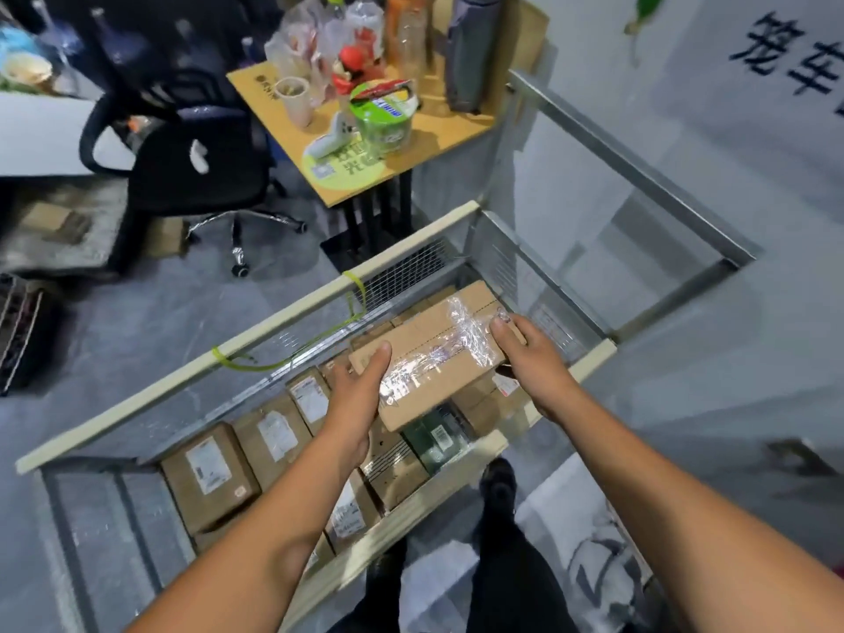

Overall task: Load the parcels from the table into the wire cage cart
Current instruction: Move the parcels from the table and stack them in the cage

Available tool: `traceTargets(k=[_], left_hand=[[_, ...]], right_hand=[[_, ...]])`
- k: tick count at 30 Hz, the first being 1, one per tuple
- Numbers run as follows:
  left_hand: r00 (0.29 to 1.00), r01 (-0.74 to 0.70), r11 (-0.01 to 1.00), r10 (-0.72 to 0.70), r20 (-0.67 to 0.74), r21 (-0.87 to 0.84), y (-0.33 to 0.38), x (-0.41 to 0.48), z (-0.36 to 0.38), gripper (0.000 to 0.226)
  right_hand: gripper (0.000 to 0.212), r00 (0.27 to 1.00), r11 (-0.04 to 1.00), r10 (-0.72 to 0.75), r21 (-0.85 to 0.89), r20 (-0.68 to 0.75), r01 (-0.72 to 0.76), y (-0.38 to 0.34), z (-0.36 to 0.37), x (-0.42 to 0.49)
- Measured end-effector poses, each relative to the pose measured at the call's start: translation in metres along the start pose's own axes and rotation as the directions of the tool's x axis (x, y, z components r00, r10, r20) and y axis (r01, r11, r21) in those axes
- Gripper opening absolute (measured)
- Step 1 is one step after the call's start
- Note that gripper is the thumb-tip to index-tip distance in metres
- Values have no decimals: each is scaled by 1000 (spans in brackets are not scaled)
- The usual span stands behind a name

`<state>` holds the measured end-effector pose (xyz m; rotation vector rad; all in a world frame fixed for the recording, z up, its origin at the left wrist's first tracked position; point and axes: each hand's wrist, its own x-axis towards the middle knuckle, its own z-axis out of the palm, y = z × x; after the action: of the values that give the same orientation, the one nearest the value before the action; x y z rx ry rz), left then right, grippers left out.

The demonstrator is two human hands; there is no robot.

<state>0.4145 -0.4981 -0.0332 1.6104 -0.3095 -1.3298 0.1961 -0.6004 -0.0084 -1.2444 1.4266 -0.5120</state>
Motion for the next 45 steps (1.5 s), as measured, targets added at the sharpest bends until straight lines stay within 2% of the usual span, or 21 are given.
traceTargets(k=[3, 5, 6, 8, 9, 11, 13, 16, 17, 19, 21, 23, 25, 27, 30, 34, 37, 40, 45], left_hand=[[996, 36, 999, -39, -81, -39, -6, 27, 22, 92], [992, 65, 995, -72, -108, -70, -9, 45, 39, 97], [989, 80, 993, -90, -118, -87, -15, 59, 47, 97], [979, 107, 989, -123, -166, -98, -24, 77, 66, 94], [973, 110, 990, -127, -195, -93, -26, 85, 77, 88], [961, 128, 988, -145, -234, -86, -32, 107, 95, 62], [948, 161, 983, -179, -264, -86, -40, 129, 108, 68], [935, 202, 976, -216, -280, -77, -64, 163, 116, 75], [927, 226, 971, -238, -291, -74, -73, 175, 117, 75], [916, 251, 964, -266, -302, -87, -98, 202, 113, 72], [908, 268, 960, -279, -312, -79, -126, 229, 111, 87], [902, 303, 952, -304, -307, -54, -164, 260, 105, 108], [888, 348, 936, -347, -302, -53, -197, 284, 102, 111], [898, 336, 941, -330, -291, -30, -217, 302, 101, 99], [900, 325, 946, -304, -312, 16, -255, 331, 104, 56], [892, 338, 940, -301, -337, 56, -302, 358, 104, 48], [893, 298, 954, -266, -362, 34, -321, 375, 102, 27], [899, 275, 960, -239, -366, 49, -329, 387, 102, 25], [916, 260, 952, -189, -353, 165, -330, 396, 111, 43]], right_hand=[[75, 996, 1000, -1, -24, 94, 3, 13, -7, 50], [73, 988, 998, 56, -36, 144, -51, 19, -15, 82], [66, 982, 996, 87, -51, 165, -80, 24, -20, 100], [37, 964, 992, 117, -64, 240, -105, 30, -29, 130], [32, 956, 993, 116, -65, 269, -102, 32, -34, 146], [45, 944, 988, 135, -108, 302, -107, 47, -41, 178], [53, 924, 984, 138, -155, 356, -87, 71, -45, 211], [90, 904, 963, 199, -246, 378, -109, 98, -39, 249], [90, 893, 957, 209, -269, 398, -104, 105, -36, 259], [74, 881, 953, 226, -284, 417, -110, 123, -27, 281], [63, 867, 937, 266, -322, 420, -131, 151, -16, 305], [63, 855, 921, 291, -367, 430, -128, 177, -5, 323], [62, 841, 907, 313, -403, 441, -126, 205, 7, 339], [62, 838, 895, 328, -427, 437, -128, 231, 17, 355], [59, 846, 876, 351, -459, 402, -146, 270, 32, 382], [57, 832, 862, 400, -466, 385, -200, 310, 49, 404], [66, 834, 856, 406, -476, 374, -203, 328, 58, 419], [73, 836, 828, 428, -520, 343, -210, 341, 67, 432], [54, 864, 792, 437, -563, 250, -237, 353, 63, 442]])
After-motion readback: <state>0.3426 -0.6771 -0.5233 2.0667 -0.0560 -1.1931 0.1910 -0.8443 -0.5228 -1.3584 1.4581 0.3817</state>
